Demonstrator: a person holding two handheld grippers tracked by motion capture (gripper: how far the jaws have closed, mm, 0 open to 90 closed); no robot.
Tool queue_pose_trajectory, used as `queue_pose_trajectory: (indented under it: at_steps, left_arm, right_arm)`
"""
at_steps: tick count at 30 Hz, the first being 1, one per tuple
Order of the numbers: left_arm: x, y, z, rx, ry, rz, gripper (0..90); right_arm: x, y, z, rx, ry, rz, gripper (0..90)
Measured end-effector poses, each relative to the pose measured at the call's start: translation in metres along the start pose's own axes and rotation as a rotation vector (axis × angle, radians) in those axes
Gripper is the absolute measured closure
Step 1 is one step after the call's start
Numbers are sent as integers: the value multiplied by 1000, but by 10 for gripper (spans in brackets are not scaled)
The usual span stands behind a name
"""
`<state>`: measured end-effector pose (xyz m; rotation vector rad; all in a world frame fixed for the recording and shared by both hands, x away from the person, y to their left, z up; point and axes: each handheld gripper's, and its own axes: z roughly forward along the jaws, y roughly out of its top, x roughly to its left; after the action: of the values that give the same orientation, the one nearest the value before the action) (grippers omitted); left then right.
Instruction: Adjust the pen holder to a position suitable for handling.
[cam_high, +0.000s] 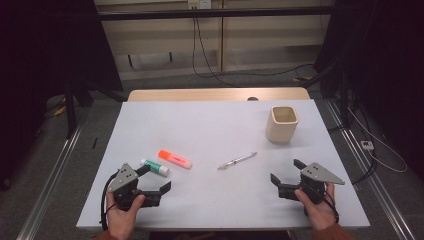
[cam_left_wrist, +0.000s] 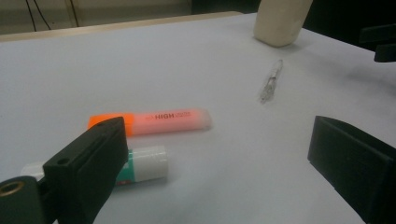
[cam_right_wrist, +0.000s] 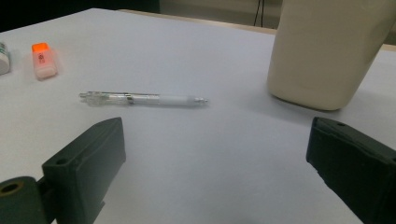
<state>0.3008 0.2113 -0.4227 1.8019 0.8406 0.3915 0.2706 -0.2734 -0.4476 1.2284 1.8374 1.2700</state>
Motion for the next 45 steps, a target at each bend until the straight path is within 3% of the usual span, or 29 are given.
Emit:
queue_pose_trajectory:
  at_steps: [14,20,25,28,31,38,45]
  left_arm:
    - [3,-1,-1,8,9,-14,49]
    - [3,0,0,20,-6,-10,49]
    - [6,-1,0,20,7,-30,50]
    - [4,-1,1,26,0,-16,52]
    - [3,-1,2,30,-6,-8,52]
    - [1,-1,0,34,-11,6,54]
    - [1,-2,2,44,-12,2,54]
  right_arm:
    - [-1,2,3,20,-30,23,45]
    - [-4,3,3,28,-36,28,71]
    - [-12,12,4,39,-29,32,68]
    - [-15,15,6,46,-28,33,68]
    - [-20,21,8,87,-25,47,68]
    - [-27,33,9,81,-18,75,60]
    - [-46,57,21,95,-15,102,49]
